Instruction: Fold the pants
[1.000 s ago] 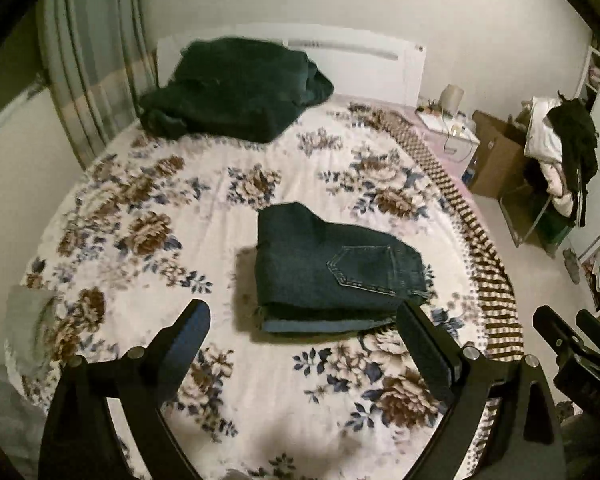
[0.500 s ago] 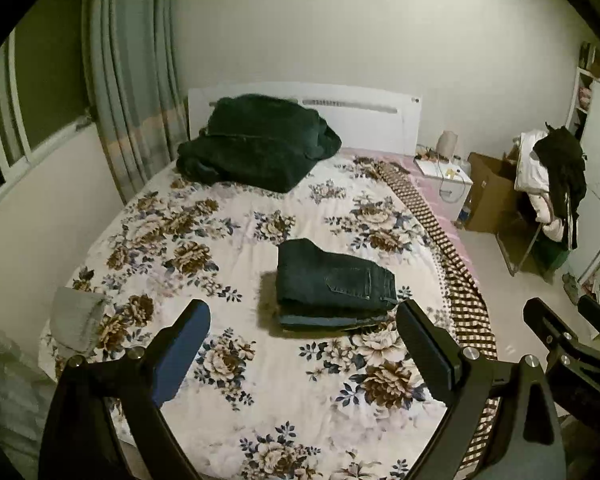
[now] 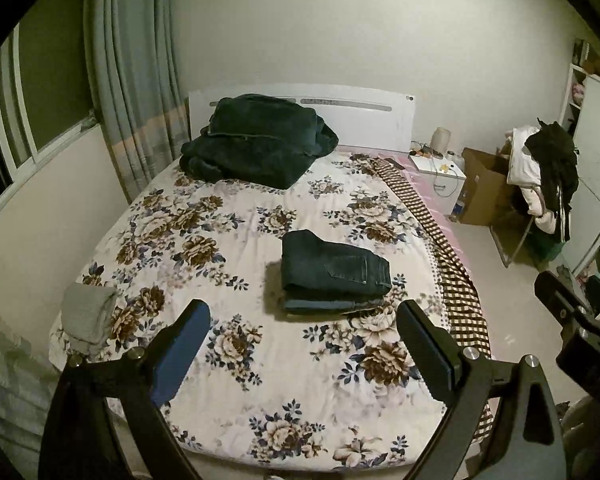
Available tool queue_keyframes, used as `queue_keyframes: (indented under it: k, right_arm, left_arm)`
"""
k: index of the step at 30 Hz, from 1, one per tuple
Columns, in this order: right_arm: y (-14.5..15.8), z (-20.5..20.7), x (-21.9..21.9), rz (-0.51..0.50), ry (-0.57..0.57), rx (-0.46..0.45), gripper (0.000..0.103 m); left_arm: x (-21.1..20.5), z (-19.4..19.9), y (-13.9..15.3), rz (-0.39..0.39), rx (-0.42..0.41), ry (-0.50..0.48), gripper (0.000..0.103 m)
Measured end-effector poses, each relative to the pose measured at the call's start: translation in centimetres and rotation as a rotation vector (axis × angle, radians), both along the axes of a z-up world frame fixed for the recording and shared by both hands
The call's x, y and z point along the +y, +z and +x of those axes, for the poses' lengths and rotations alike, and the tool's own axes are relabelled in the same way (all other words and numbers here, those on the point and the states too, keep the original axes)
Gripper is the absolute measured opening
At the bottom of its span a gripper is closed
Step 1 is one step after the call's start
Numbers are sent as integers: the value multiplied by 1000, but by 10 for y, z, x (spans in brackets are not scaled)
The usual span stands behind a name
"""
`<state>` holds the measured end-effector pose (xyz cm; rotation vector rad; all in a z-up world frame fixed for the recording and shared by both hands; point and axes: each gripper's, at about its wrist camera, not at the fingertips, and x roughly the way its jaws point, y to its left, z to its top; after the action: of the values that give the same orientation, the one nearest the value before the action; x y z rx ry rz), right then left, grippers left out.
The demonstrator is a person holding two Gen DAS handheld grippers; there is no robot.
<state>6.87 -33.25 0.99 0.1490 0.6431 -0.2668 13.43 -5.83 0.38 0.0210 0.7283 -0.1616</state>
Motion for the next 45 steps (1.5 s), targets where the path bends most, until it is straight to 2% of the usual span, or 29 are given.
queue_keyframes:
  k: [8, 23, 45]
  right_arm:
    - [4, -8, 1, 23, -4, 16, 103]
    - [12, 6, -3, 5, 33, 12, 103]
    - [4, 8, -4, 22, 62, 30, 103]
  left_arm:
    - [4, -7, 4, 11, -11, 13, 95]
    - [9, -9, 6, 7, -17, 30, 98]
    - [9, -22, 14, 13, -31, 59, 98]
